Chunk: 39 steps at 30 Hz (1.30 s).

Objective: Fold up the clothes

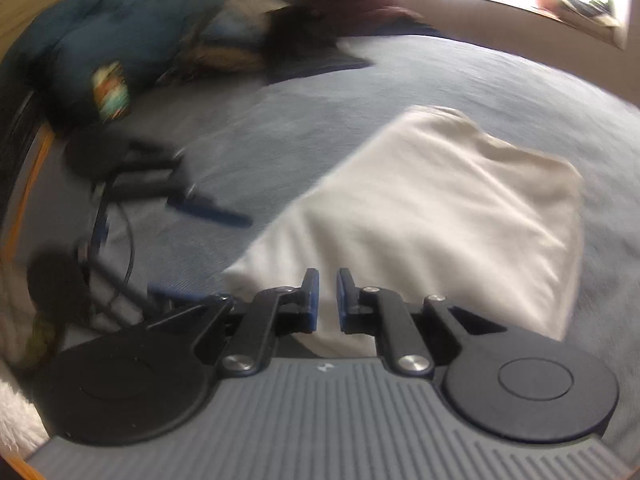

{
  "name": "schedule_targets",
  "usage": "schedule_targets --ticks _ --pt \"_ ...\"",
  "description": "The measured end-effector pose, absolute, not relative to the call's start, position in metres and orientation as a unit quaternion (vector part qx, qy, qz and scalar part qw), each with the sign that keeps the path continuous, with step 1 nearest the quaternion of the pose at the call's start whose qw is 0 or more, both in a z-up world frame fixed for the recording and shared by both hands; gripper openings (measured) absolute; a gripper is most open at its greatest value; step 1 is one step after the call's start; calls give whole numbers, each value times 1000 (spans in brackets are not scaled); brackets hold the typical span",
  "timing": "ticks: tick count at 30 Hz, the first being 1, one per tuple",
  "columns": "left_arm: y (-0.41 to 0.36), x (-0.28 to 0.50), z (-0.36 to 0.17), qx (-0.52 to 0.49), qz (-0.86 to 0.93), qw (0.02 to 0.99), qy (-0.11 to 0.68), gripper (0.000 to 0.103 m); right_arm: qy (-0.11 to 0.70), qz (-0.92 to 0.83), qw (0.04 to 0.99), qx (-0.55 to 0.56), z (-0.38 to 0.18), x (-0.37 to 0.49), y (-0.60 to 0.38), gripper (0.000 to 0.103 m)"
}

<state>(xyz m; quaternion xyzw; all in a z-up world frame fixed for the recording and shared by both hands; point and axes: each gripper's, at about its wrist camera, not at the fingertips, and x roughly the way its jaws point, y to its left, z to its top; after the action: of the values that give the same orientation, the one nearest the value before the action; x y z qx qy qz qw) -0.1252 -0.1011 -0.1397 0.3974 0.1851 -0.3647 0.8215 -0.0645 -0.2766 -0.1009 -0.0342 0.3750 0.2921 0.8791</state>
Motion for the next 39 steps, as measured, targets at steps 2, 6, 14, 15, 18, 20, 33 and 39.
schedule_targets --ticks 2,6,14,15,18,20,33,39 --pt "-107 -125 -148 415 -366 812 184 12 379 264 887 -5 -106 -67 -292 8" --pt "-105 -124 -149 415 -366 812 187 8 381 221 897 28 -115 -70 -311 8" --pt "-101 -119 -144 394 -376 811 213 7 409 224 885 -12 -139 -55 -308 8" --pt "-100 -119 -144 392 -377 811 215 7 423 217 879 -31 -145 -56 -310 8" --pt "-98 -119 -144 387 -378 812 219 7 445 205 870 -55 -146 -63 -316 7" --pt "-97 -118 -144 385 -380 812 221 7 444 206 870 -58 -138 -67 -319 8" --pt "-72 -106 -151 295 -424 781 351 3 424 267 862 -74 -119 -62 -300 9" --pt "-54 -102 -142 255 -433 792 349 20 420 293 856 -71 -113 -60 -291 9"
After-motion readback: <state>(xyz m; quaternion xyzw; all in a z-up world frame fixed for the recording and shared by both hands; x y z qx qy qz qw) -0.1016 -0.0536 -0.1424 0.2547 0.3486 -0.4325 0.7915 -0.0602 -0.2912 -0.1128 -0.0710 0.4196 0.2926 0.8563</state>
